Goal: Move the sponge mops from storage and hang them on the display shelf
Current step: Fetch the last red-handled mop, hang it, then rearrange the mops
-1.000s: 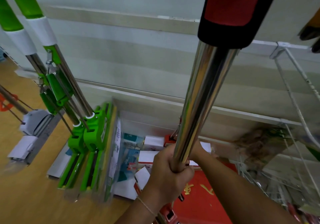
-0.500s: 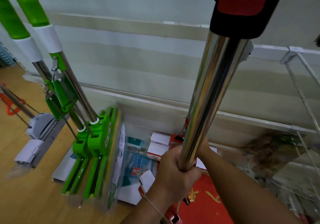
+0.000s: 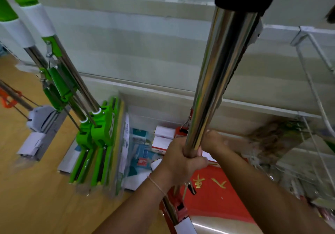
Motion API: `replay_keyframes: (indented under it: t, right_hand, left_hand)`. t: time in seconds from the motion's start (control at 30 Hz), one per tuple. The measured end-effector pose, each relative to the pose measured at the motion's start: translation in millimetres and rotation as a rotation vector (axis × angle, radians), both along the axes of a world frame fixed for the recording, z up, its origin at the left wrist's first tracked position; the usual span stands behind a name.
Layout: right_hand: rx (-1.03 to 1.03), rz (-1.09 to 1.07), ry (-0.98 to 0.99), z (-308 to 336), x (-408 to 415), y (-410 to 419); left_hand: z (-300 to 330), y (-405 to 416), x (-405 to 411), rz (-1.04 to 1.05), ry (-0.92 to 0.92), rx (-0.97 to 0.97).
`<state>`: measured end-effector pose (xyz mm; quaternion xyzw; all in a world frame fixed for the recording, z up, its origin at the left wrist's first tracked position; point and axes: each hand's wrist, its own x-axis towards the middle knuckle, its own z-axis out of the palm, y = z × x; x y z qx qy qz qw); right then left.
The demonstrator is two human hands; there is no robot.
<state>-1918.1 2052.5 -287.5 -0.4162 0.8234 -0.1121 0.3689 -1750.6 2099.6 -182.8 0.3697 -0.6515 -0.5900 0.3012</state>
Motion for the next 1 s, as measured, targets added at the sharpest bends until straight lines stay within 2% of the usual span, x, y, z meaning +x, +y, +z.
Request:
replay_keyframes:
  t: [0.07,0.17,0.23,0.3,0.47,0.77,0.87,1.0]
  right_hand:
    - [0.044,0.205,0.038,1,2,20]
    - [0.087,0.456,-0.098,1,2,55]
    - [0.113,0.616,0.004,0,-1,72]
    - [0.134,0.664,0.055,-3,3,87]
    - [0.136,0.764,-0.216,-7,26,117]
    - [-0.014,0.688,-0.318,-31,37,134]
    - [-0.079,0.604,-0.289,-34,40,145]
    - [-0.157,0.495,-0.219,-40,41,149]
  left_hand:
    - [2,1,2,-0.054,0.003,0.014]
    - [5,4,3,-0.141,-0.004,0.036]
    - [6,6,2,-0.169,-0.008,0.040]
    - [5,6,2,-0.178,-0.008,0.034]
    - [3,3,5,-0.236,0.008,0.057]
    - [3,-8,12,-0.460,0.175,0.238]
    - [2,-10,10,-0.516,0.189,0.258]
    - [2,-18,4,-0.482,0.177,0.294]
